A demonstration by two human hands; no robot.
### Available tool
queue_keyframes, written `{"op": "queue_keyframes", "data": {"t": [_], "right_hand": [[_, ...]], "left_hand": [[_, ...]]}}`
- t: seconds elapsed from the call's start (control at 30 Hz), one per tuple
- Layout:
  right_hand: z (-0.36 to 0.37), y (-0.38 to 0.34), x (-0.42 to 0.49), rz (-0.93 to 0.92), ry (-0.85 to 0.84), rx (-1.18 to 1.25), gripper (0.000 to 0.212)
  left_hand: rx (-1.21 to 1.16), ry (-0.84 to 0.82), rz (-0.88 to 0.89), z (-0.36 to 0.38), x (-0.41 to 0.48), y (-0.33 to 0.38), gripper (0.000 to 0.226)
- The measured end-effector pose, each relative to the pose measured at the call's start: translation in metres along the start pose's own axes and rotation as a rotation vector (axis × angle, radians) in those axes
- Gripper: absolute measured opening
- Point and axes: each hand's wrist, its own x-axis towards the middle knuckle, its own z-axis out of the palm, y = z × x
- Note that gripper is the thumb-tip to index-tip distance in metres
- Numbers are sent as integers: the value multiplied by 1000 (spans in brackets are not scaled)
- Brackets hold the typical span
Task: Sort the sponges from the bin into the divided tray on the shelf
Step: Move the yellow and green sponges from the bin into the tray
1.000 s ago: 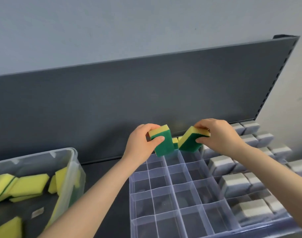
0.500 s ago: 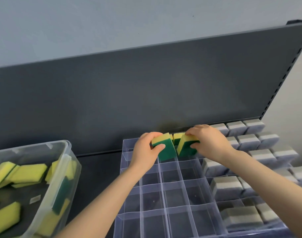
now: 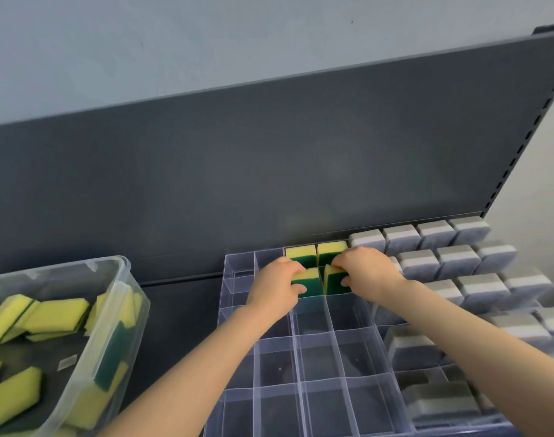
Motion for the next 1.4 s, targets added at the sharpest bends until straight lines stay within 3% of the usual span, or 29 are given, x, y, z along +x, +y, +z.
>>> {"op": "queue_keyframes", "data": {"t": [0.33,0.47,0.6,0.7,0.9,1.17,1.4], "right_hand": [[-2,-4,-3,20,31,-1,28],[-12,-13,-11,37,138,2,32],[-27,-36,-14,17,230,88,38],[-37,-62,-11,-4,240,156,42],[-48,-132,7,-68,222,176,31],[-50,-231,33,-190,188,253,48],[-45,-308,49,-282,182,284,44]], "left_hand": [[147,-4,34,-4,5,4,40],[199,52,111,-20,-1,0,52],[221,96,136,-50,-16,-19,44],[240,94,87,-78,-31,-43,38],[327,117,-62,-134,-69,-98,30],[394,147,-250,-201,-125,-180,25],[381,170,-359,-245,-173,-247,36]]}}
